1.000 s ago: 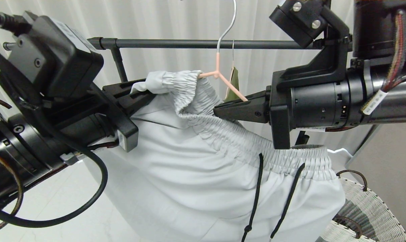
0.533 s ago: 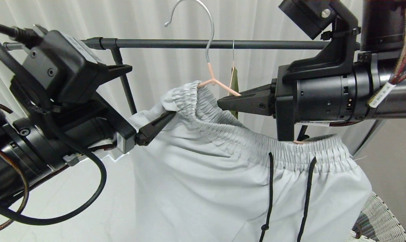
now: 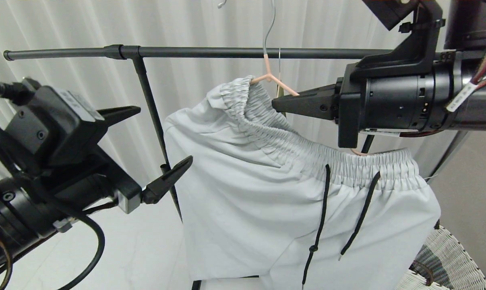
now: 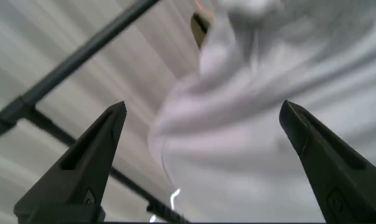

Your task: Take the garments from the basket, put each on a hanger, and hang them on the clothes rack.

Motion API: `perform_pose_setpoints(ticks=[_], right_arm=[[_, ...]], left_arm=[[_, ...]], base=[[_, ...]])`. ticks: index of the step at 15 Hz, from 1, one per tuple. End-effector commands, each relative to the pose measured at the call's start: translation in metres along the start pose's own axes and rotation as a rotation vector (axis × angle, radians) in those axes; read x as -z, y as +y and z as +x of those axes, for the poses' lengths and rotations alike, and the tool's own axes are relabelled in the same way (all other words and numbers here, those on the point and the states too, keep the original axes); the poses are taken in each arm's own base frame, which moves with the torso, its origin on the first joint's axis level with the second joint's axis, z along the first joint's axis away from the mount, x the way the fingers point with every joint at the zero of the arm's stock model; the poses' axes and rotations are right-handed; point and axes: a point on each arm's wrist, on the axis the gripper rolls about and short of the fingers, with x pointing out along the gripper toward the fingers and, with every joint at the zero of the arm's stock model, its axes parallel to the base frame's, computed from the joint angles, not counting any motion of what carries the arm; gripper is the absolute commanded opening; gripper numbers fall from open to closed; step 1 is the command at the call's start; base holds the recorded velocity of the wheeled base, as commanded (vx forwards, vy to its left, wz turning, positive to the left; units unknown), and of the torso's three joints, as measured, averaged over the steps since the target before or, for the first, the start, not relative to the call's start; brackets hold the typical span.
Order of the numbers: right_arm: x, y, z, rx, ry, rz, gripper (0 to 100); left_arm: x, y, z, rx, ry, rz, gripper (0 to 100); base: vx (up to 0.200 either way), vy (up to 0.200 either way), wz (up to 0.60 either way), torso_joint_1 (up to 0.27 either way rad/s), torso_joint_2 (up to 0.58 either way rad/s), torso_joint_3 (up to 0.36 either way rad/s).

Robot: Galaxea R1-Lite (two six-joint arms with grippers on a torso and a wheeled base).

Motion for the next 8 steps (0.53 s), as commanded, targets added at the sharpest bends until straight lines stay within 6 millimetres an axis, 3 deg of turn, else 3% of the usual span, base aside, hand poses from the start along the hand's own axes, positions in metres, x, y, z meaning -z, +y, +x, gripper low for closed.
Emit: perform_pose_setpoints(ticks=[1,4,8], right_arm=[[-0.004,0.003,-0.008,0.002,-0.017,-0.008,0],[-0.005,0.016,-0.02,-0.028,-0.026,-0.014,0],[0.0,0.032,-0.026,-0.077,-0.018,-0.019,0]], left_arm=[[0.021,0.0,-0.018,-0.042,0.076,-0.072,100],[0.052,0.001,-0.013,-0.074,0.221,-0.162,100],[0.069,-0.005,0.005,-0.015,0.285,-0.248,100]], base=[[0.0,0.0,0.0,0.0,0.0,0.0],[0.0,0.0,0.0,0.0,0.0,0.0],[0.0,0.0,0.0,0.0,0.0,0.0]])
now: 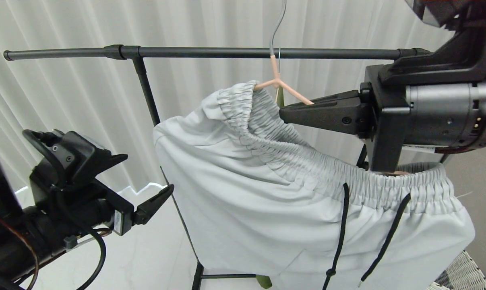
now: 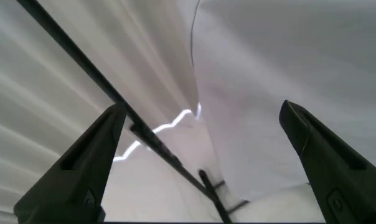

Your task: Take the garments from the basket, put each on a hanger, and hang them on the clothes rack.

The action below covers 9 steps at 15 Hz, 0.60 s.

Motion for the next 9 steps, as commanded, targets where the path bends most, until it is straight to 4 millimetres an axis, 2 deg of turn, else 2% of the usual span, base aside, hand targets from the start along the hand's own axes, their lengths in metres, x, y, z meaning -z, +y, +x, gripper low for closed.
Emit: perform_pose_setpoints(ticks=[1,4,5,9], right_arm=[[-0.002,0.008,-0.003,-0.023,-0.009,-0.008,0],[-0.002,0.01,-0.004,-0.031,-0.01,-0.011,0],[-0.002,0.01,-0.004,-0.029,-0.01,-0.011,0],[0.005,0.001,-0.007,0.049,0.015,-0.003,0]], left_arm=[[0.008,-0.003,0.012,0.037,0.043,-0.012,100],[0.009,-0.003,0.014,0.066,0.038,-0.028,100],[0.009,-0.001,0.014,0.054,0.041,-0.03,0],[0.02,0.018,0.006,-0.05,0.083,-0.048,0]], base=[[0.0,0.0,0.0,0.0,0.0,0.0],[0.0,0.0,0.0,0.0,0.0,0.0],[0.0,0.0,0.0,0.0,0.0,0.0],[0.0,0.0,0.0,0.0,0.0,0.0]])
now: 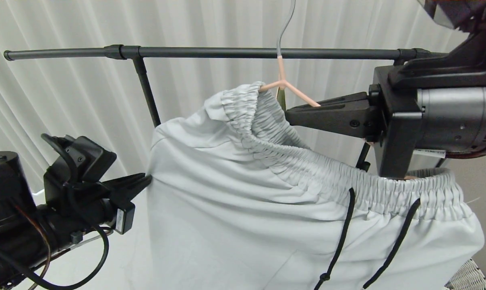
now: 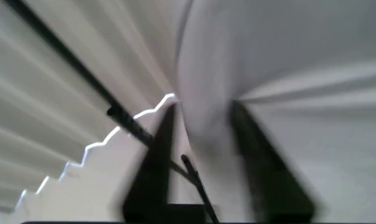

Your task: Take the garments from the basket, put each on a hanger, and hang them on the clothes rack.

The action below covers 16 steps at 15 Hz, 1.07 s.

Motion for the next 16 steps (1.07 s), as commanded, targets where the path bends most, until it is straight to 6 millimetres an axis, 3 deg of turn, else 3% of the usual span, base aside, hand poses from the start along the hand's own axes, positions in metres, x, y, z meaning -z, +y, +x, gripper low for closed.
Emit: perform_pose_setpoints(ticks=[1,6,9,13,14,16], right_arm=[[0.005,-0.003,-0.004,0.027,0.014,0.005,0],[0.013,-0.002,-0.024,0.056,0.024,0.016,0],[0.013,-0.003,-0.021,0.053,0.025,0.015,0],[0.009,-0.003,-0.014,0.042,-0.012,0.001,0],[0.009,-0.001,-0.013,0.035,-0.014,0.0,0],[0.008,0.002,-0.012,0.018,-0.016,-0.002,0]], left_arm=[[0.005,0.009,-0.003,-0.052,0.02,-0.012,0],[0.019,0.03,-0.006,-0.157,0.082,-0.044,0],[0.007,0.006,-0.012,0.014,-0.014,-0.011,0],[0.001,-0.013,-0.01,0.119,-0.05,0.04,0],[0.003,-0.015,-0.01,0.129,-0.046,0.066,100],[0.001,-0.016,-0.008,0.141,-0.053,0.08,100]], base=[[0.0,0.0,0.0,0.0,0.0,0.0],[0.0,0.0,0.0,0.0,0.0,0.0],[0.0,0.0,0.0,0.0,0.0,0.0],[0.0,0.0,0.0,0.0,0.0,0.0],[0.0,0.0,0.0,0.0,0.0,0.0],[0.0,0.0,0.0,0.0,0.0,0.0]])
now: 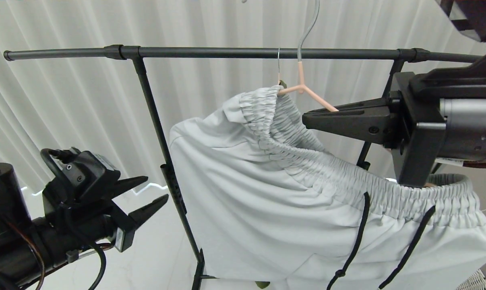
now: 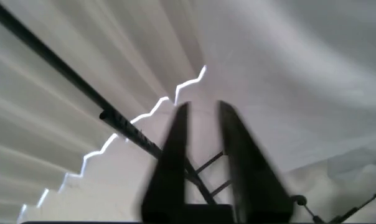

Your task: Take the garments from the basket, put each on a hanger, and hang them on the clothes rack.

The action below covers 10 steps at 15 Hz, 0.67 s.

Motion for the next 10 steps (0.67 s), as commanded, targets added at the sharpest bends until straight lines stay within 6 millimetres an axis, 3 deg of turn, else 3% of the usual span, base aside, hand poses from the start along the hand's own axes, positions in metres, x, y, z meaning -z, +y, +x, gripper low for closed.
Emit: perform_pose_setpoints(ticks=[1,7,8,10], right_arm=[[0.0,0.003,0.002,-0.016,-0.001,-0.002,0],[-0.003,0.021,0.006,-0.088,-0.016,-0.01,0],[-0.003,0.021,0.006,-0.09,-0.017,-0.011,0],[-0.003,0.021,0.006,-0.088,-0.017,-0.011,0]], left_arm=[[-0.003,-0.002,0.001,0.012,-0.011,0.001,100],[-0.01,0.003,0.008,0.01,-0.029,-0.087,100],[-0.01,0.003,0.008,0.01,-0.029,-0.101,0],[-0.01,0.003,0.007,0.009,-0.032,-0.099,0]], base=[[0.0,0.0,0.0,0.0,0.0,0.0],[0.0,0.0,0.0,0.0,0.0,0.0],[0.0,0.0,0.0,0.0,0.0,0.0],[0.0,0.0,0.0,0.0,0.0,0.0]])
